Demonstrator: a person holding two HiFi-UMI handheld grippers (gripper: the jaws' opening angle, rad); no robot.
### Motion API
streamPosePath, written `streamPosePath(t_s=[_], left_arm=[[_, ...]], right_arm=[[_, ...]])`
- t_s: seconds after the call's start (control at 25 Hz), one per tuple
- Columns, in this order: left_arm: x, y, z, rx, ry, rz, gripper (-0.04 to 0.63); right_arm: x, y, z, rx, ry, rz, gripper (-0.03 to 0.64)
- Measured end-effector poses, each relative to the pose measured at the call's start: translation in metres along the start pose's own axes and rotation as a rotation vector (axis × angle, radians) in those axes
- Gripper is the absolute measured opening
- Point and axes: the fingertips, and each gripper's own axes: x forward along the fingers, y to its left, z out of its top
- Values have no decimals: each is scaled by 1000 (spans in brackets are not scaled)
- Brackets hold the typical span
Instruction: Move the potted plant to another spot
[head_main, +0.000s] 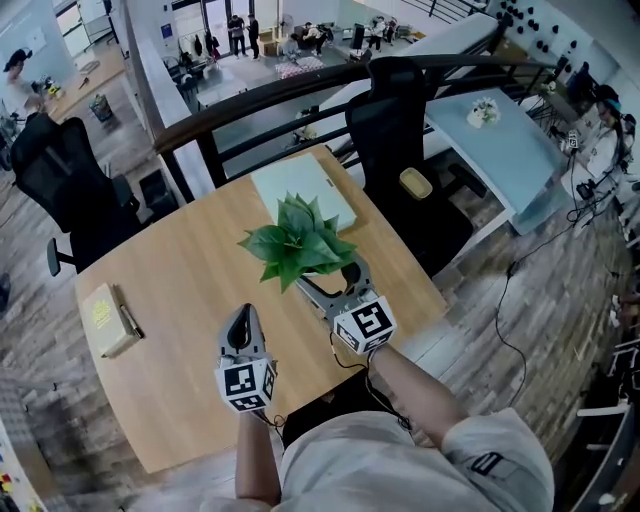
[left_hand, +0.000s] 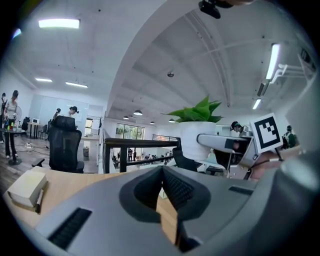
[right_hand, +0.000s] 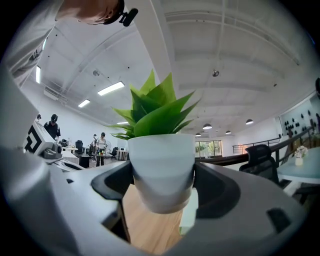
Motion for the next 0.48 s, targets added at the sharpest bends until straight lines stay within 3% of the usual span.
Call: streamPosePath(t_s=[0.48], left_arm=[[23,-81,31,42,-32,31,12]], right_arm=[[-53,-57,42,-4,-87,97,394]])
